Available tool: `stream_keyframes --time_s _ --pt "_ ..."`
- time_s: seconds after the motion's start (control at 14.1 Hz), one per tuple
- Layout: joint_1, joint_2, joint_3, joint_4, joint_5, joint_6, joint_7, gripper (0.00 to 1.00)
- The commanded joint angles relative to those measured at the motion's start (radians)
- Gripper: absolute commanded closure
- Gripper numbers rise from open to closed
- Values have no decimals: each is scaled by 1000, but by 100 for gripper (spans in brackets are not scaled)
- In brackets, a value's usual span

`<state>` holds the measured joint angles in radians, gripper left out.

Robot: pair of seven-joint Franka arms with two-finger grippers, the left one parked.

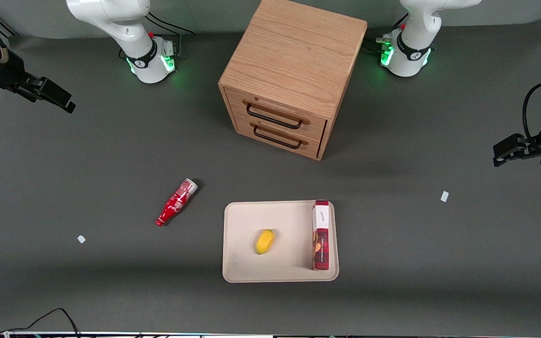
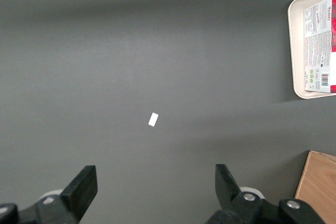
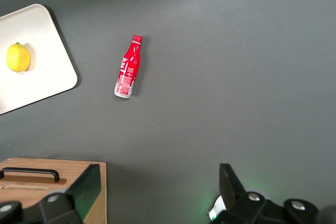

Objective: Place coke bottle on tray
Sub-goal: 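Move the right gripper down to the red Coca-Cola bottle lying on the table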

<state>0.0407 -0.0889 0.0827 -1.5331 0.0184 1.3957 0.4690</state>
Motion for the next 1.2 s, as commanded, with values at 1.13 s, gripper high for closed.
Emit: stream_keyframes --time_s 1.13 --pt "31 124 -3 120 63 6 34 0"
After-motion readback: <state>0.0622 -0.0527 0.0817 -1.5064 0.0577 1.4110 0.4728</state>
